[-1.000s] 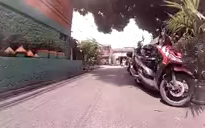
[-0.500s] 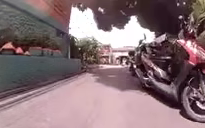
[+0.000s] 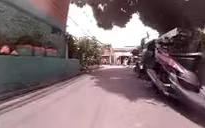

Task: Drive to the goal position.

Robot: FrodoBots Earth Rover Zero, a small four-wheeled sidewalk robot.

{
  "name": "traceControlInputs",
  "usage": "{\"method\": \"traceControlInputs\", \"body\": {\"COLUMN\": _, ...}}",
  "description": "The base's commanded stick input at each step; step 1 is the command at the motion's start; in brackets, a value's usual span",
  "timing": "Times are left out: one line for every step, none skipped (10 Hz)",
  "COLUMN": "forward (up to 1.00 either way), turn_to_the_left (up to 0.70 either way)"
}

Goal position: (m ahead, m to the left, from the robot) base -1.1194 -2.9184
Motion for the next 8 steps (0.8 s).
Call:
{"method": "traceControlInputs", "body": {"forward": 1.0, "turn_to_the_left": 0.0}}
{"method": "traceControlInputs", "body": {"forward": 1.0, "turn_to_the_left": 0.0}}
{"method": "traceControlInputs", "body": {"forward": 1.0, "turn_to_the_left": 0.0}}
{"method": "traceControlInputs", "body": {"forward": 1.0, "turn_to_the_left": 0.0}}
{"method": "traceControlInputs", "body": {"forward": 1.0, "turn_to_the_left": 0.0}}
{"method": "traceControlInputs", "body": {"forward": 1.0, "turn_to_the_left": 0.0}}
{"method": "traceControlInputs", "body": {"forward": 1.0, "turn_to_the_left": 0.0}}
{"method": "traceControlInputs", "body": {"forward": 1.0, "turn_to_the_left": 0.0}}
